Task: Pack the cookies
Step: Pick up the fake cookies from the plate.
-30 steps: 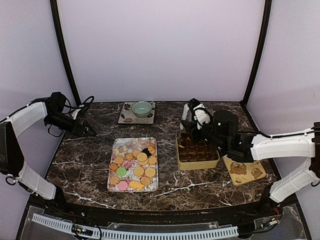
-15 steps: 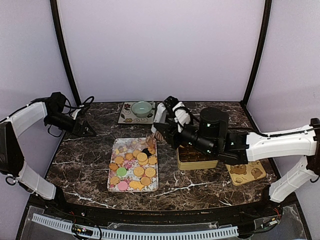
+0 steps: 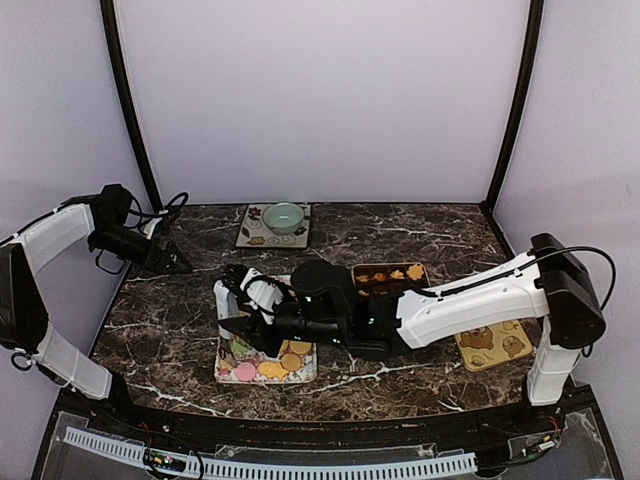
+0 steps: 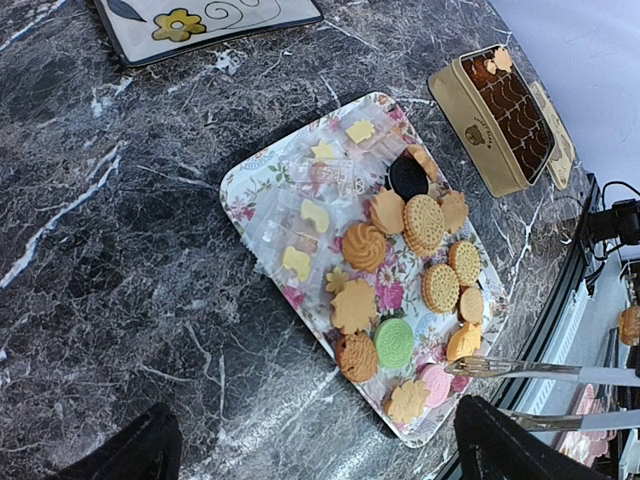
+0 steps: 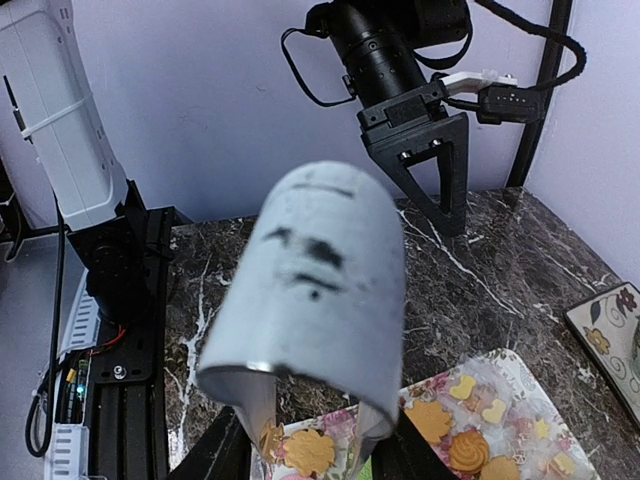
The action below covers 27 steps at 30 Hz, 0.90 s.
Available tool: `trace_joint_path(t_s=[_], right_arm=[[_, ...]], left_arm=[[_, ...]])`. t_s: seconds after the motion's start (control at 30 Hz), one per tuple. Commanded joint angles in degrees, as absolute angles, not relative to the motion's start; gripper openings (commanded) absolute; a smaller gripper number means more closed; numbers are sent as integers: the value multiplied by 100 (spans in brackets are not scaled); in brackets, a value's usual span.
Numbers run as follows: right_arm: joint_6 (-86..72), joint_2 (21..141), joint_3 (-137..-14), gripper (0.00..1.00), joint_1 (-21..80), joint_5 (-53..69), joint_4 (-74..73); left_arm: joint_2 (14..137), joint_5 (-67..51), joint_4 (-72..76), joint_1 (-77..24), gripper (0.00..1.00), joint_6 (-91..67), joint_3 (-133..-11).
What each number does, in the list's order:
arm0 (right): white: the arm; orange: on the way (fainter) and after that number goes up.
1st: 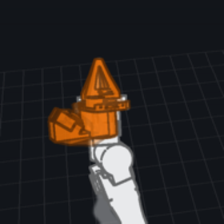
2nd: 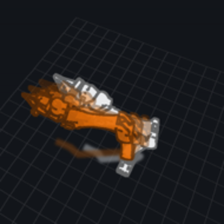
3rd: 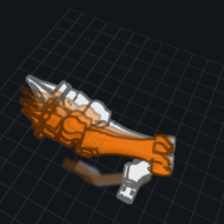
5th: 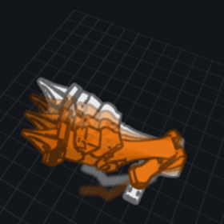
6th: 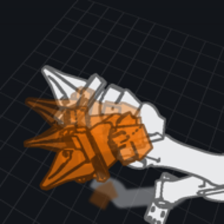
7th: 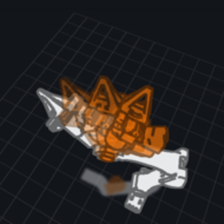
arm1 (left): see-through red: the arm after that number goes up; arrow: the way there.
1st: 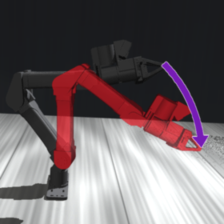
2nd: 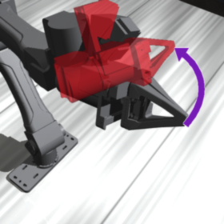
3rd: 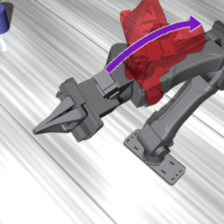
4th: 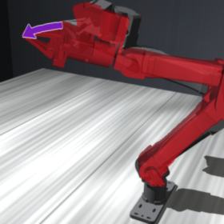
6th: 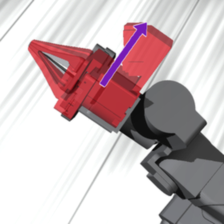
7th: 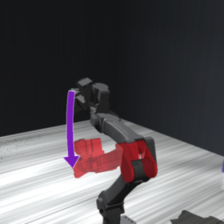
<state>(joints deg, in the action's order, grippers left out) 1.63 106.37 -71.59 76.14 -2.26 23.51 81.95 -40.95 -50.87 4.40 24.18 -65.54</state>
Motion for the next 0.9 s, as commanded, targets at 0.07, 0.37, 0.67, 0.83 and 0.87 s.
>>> trace_joint_path(t_s=[0.07,0.37,0.67,0.83,0.87], right_arm=[[35,11009,-7678,40,7646,282,2799],[163,11442,-7990,39,7638,192,2816],[204,11514,-7952,38,7569,80,2820],[209,11518,-7790,38,7559,8,2814],[224,11511,-7761,38,7559,-18,2818]], left_arm=[[8118,-4059,-5255,483,98,2432,-6633],[7986,-4014,-5302,483,98,2524,-6554],[7997,-4017,-5296,483,98,2531,-6547],[7989,-4025,-5299,483,98,2532,-6543],[7987,-4024,-5294,482,98,2528,-6540]])
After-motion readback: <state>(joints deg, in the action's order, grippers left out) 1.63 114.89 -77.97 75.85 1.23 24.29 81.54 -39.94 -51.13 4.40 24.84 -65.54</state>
